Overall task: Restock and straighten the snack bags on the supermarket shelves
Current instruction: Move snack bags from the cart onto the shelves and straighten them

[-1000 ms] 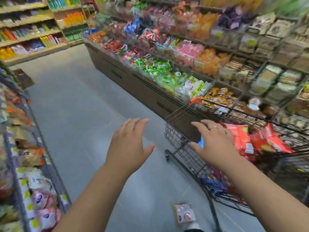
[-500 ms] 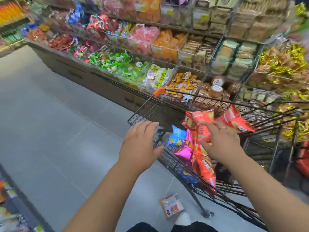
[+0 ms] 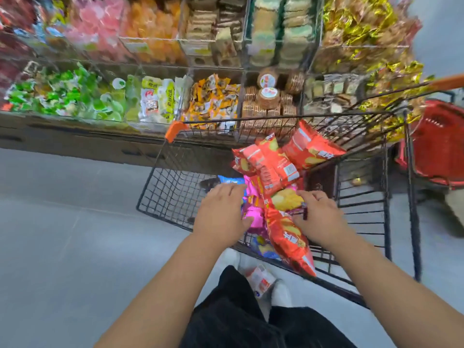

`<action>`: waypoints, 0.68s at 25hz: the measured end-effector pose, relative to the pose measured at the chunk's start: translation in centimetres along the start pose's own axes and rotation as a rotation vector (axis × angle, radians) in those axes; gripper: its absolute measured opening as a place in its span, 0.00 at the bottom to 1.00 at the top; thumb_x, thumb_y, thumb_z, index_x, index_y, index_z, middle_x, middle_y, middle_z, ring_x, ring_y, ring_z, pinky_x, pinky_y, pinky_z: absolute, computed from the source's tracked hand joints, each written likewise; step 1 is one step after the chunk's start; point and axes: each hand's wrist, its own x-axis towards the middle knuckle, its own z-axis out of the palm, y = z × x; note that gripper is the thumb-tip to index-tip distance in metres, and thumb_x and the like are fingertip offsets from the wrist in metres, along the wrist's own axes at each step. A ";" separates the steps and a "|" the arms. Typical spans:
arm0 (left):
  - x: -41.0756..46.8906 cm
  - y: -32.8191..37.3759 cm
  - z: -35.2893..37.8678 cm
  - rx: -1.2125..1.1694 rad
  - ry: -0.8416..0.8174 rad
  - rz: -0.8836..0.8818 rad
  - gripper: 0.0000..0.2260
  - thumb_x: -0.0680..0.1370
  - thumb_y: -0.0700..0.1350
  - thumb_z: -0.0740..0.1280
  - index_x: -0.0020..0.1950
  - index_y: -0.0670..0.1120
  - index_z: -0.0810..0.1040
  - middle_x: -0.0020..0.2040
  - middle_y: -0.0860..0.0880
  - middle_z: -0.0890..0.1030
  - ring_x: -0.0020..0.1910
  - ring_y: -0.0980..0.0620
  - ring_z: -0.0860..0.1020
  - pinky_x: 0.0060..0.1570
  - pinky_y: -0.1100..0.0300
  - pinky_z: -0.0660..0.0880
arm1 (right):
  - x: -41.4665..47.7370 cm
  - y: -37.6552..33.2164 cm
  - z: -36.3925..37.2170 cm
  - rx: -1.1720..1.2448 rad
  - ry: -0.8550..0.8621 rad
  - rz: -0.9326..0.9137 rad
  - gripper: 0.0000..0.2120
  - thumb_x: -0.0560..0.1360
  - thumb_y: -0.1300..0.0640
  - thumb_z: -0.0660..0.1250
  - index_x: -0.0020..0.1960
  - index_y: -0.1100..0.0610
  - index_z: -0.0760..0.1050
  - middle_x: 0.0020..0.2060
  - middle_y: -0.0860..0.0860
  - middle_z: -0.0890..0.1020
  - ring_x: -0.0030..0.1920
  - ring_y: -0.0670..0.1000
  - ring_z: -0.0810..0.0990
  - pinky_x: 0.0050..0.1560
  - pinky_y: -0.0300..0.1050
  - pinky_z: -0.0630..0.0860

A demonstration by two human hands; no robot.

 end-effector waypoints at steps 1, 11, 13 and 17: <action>1.4 -0.5 0.7 0.016 -0.043 0.040 0.30 0.76 0.57 0.67 0.75 0.50 0.63 0.71 0.49 0.69 0.71 0.48 0.64 0.69 0.57 0.59 | 0.5 -0.1 0.9 0.037 -0.037 0.057 0.33 0.73 0.44 0.67 0.74 0.49 0.61 0.69 0.56 0.67 0.66 0.62 0.70 0.64 0.55 0.71; 9.5 -3.2 8.4 0.152 -0.490 0.313 0.31 0.76 0.54 0.68 0.76 0.49 0.61 0.71 0.45 0.69 0.72 0.44 0.64 0.71 0.51 0.62 | 3.2 -0.2 9.0 0.229 -0.513 0.307 0.64 0.54 0.29 0.76 0.78 0.41 0.41 0.76 0.58 0.54 0.73 0.65 0.58 0.70 0.58 0.62; 9.9 -3.2 9.8 0.169 -0.568 0.341 0.32 0.76 0.54 0.68 0.77 0.49 0.60 0.72 0.45 0.68 0.73 0.44 0.63 0.71 0.52 0.61 | 3.0 -0.2 10.1 0.136 -0.492 0.292 0.61 0.57 0.34 0.77 0.77 0.41 0.41 0.77 0.57 0.51 0.72 0.65 0.59 0.68 0.60 0.66; 10.6 -3.0 11.6 0.156 -0.683 0.369 0.34 0.75 0.53 0.69 0.77 0.49 0.60 0.72 0.45 0.68 0.72 0.43 0.65 0.71 0.50 0.64 | 2.2 0.5 11.2 0.168 -0.256 0.331 0.41 0.71 0.48 0.71 0.77 0.46 0.53 0.73 0.53 0.61 0.66 0.61 0.68 0.62 0.55 0.73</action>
